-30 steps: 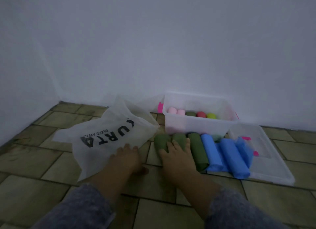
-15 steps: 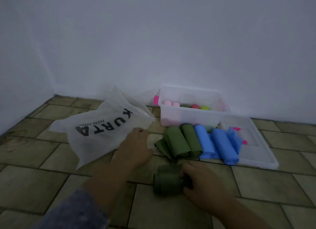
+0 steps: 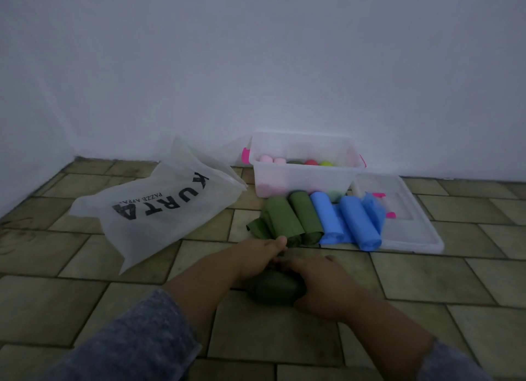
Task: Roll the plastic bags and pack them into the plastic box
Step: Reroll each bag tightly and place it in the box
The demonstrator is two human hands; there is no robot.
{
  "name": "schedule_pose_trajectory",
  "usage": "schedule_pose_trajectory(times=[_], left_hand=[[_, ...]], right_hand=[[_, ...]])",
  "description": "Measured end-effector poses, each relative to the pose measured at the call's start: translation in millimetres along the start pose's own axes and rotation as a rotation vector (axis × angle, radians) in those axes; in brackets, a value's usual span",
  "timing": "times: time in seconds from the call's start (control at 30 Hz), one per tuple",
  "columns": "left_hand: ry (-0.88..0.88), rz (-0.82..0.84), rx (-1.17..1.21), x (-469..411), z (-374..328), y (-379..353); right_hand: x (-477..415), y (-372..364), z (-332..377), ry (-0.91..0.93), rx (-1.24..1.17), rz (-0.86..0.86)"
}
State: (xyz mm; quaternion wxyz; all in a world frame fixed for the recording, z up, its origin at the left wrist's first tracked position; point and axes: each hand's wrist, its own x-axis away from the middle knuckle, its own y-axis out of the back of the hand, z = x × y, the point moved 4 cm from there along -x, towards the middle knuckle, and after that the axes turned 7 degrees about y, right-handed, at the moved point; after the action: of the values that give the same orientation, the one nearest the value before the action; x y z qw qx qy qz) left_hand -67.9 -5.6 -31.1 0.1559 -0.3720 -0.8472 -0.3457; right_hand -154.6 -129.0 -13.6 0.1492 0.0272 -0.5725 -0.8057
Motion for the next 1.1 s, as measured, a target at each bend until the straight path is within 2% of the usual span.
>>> schedule_pose_trajectory(times=[0.1, 0.27, 0.47, 0.6, 0.87, 1.03, 1.1], left_hand=[[0.011, -0.007, -0.035, -1.9, 4.2, -1.4], [-0.023, -0.017, -0.168, 1.3, 3.9, -4.0], [-0.070, 0.099, -0.492, 13.4, -1.8, -10.9], [-0.072, 0.064, -0.564, 17.3, 2.2, -12.5], [-0.103, 0.101, -0.682, 15.3, -1.9, -11.7], [-0.101, 0.105, -0.743, 14.6, -3.1, -10.4], [-0.107, 0.111, -0.758, 14.6, -4.8, -10.0]], right_hand=[[7.2, 3.3, -0.6, 0.036, 0.040, -0.008], [12.2, 6.7, -2.1, 0.047, -0.024, 0.076], [4.5, 10.9, -17.1, -0.117, -0.259, 0.096], [1.7, 14.1, -20.4, -0.151, -0.295, 0.088], [1.6, 17.7, -28.5, -0.244, -0.310, 0.087], [0.4, 19.5, -28.3, -0.194, -0.153, 0.164], [1.1, 18.4, -31.1, -0.208, -0.176, 0.158]])
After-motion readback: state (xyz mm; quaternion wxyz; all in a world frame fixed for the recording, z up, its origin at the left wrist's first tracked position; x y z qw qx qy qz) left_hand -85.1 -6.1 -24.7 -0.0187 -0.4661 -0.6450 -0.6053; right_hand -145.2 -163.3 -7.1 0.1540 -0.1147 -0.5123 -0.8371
